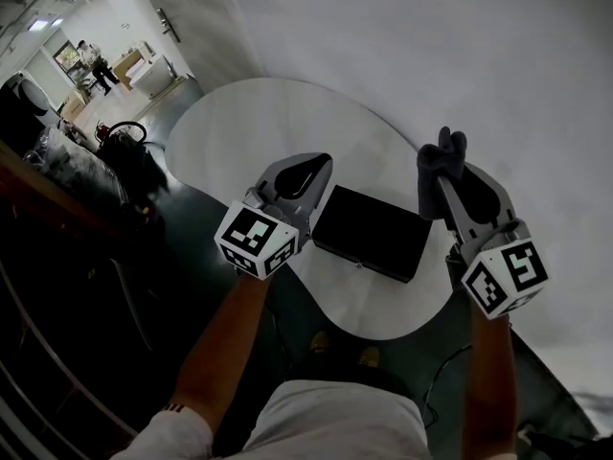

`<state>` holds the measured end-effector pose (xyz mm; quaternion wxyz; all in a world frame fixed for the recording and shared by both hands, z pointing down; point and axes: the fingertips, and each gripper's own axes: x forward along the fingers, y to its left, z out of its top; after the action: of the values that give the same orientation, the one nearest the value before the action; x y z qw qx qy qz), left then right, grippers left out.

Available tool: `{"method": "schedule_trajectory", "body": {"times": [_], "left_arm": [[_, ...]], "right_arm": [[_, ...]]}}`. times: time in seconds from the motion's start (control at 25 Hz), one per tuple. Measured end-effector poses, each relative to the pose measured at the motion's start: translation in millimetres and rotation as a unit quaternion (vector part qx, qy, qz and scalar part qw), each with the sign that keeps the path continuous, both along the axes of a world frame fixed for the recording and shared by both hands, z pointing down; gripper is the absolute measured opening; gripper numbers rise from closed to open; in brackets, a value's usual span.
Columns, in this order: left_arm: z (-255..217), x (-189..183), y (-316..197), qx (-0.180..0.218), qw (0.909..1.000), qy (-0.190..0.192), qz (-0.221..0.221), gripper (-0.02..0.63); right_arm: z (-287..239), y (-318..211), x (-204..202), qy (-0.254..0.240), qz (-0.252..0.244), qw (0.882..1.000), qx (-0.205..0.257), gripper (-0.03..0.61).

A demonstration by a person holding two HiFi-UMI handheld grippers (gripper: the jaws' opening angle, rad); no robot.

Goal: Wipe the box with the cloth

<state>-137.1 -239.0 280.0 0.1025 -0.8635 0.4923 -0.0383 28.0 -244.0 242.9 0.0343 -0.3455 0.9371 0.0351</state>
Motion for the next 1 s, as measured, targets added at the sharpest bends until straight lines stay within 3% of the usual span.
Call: {"method": "schedule_trajectory", "body": {"times": [0.28, 0.6, 0.72, 0.76, 0.8, 1.0], "left_arm": [[59, -17, -27, -0.090, 0.9954, -0.033, -0.005, 0.017], [121, -30, -44, -0.198, 0.9784, -0.056, -0.017, 0.018], [136, -32, -48, -0.244, 0.9679, -0.060, -0.010, 0.026], [142, -33, -49, -0.262, 0.9632, -0.060, -0.007, 0.081], [149, -33, -49, -0.281, 0.9578, -0.060, -0.006, 0.127], [178, -34, -49, -0.373, 0.9262, -0.051, -0.015, 0.156]], "right_arm": [[52, -30, 8, -0.001, 0.055, 0.993, -0.100, 0.094], [125, -52, 24, -0.007, 0.113, 0.958, -0.262, 0.094], [144, -58, 32, -0.012, 0.134, 0.942, -0.309, 0.094], [150, -59, 34, -0.015, 0.140, 0.935, -0.325, 0.094], [157, -60, 36, -0.020, 0.143, 0.929, -0.341, 0.094], [188, -60, 45, -0.062, 0.142, 0.898, -0.413, 0.094]]}}
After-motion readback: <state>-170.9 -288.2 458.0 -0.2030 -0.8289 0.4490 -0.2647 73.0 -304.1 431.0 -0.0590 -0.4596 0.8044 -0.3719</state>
